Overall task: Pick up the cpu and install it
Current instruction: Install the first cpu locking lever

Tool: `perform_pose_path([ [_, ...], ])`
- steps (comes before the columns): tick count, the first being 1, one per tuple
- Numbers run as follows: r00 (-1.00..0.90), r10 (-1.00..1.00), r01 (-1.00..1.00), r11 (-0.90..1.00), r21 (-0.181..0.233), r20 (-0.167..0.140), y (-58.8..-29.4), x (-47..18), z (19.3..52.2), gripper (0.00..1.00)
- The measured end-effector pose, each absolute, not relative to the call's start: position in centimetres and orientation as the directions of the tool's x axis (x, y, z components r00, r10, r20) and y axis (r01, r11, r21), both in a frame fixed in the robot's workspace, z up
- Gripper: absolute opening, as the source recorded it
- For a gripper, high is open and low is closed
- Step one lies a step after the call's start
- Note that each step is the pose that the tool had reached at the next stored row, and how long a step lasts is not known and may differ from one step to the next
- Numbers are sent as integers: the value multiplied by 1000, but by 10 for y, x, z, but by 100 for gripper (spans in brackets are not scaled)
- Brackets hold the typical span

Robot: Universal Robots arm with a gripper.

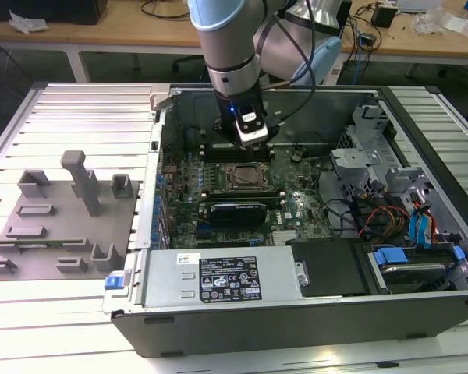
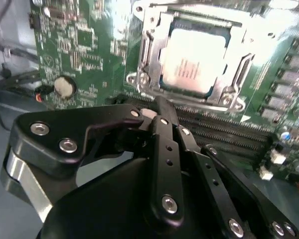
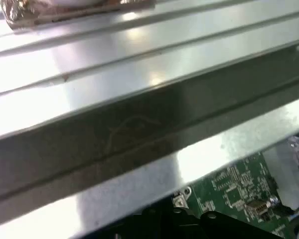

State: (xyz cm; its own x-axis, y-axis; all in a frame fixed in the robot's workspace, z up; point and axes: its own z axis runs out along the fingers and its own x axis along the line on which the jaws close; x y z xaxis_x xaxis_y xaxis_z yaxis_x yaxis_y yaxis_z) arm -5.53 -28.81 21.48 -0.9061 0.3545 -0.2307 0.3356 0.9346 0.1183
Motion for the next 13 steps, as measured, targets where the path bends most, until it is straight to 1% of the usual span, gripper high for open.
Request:
perform_pose_path([
  [1,-906,349,337,937,89,-242,-288,-55,215,11],
  [3,-905,339,338,940,50,-256,-288,-55,215,11],
  [4,-905,336,338,940,38,-260,-288,-55,215,11],
  [7,-905,335,338,940,35,-261,-288,-55,215,11],
  [8,-909,336,339,940,30,-248,-288,-55,215,11],
  [9,-916,335,340,940,20,-222,-288,-54,215,11],
  [13,-931,335,340,940,-8,-147,-288,-52,215,11],
])
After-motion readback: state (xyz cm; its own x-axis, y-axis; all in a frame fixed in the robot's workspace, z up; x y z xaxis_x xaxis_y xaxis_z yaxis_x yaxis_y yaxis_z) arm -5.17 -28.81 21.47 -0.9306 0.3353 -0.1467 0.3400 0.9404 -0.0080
